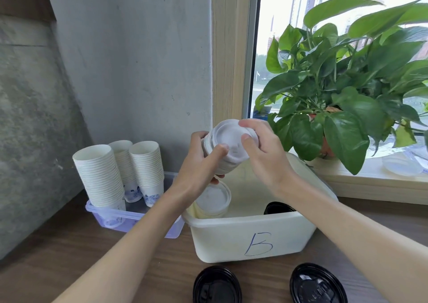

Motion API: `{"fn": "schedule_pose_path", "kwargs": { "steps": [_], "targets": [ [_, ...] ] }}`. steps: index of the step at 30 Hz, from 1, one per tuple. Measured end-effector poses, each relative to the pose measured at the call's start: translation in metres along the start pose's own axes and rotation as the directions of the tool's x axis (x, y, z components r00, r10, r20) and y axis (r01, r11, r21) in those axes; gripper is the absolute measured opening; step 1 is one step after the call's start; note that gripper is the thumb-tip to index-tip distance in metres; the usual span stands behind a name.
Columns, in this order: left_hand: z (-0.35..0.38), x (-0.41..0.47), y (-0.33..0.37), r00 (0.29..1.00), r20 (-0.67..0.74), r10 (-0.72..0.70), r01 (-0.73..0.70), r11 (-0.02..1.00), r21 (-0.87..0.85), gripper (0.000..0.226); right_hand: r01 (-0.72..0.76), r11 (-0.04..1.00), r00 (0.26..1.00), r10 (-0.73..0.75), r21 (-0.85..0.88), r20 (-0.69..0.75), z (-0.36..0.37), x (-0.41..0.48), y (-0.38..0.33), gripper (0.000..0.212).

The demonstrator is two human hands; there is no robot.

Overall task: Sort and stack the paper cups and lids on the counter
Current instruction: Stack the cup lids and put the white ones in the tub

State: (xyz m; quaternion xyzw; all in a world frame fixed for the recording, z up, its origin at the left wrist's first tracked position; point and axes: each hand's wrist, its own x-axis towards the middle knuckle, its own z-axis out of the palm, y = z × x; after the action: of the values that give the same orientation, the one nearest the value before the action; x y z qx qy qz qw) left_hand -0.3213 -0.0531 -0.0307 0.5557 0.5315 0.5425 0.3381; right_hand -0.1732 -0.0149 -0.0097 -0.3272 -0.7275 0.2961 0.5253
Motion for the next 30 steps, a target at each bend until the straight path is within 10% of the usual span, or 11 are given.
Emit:
{"fn": "schedule_pose_path", "kwargs": {
  "steps": [14, 30],
  "targets": [
    [-0.006, -0.007, -0.001, 0.992, -0.009, 0.130, -0.126, 0.977, 0.171, 0.047, -0.080, 0.991, 0.989, 0.065, 0.103, 0.136, 0.003, 0.005, 0.011, 0.013],
    [-0.005, -0.015, -0.009, 0.971, 0.122, 0.206, -0.236, 0.915, 0.327, 0.073, -0.142, 0.959, 0.987, 0.117, 0.244, 0.113, 0.011, 0.005, 0.020, 0.054]
  ]
}}
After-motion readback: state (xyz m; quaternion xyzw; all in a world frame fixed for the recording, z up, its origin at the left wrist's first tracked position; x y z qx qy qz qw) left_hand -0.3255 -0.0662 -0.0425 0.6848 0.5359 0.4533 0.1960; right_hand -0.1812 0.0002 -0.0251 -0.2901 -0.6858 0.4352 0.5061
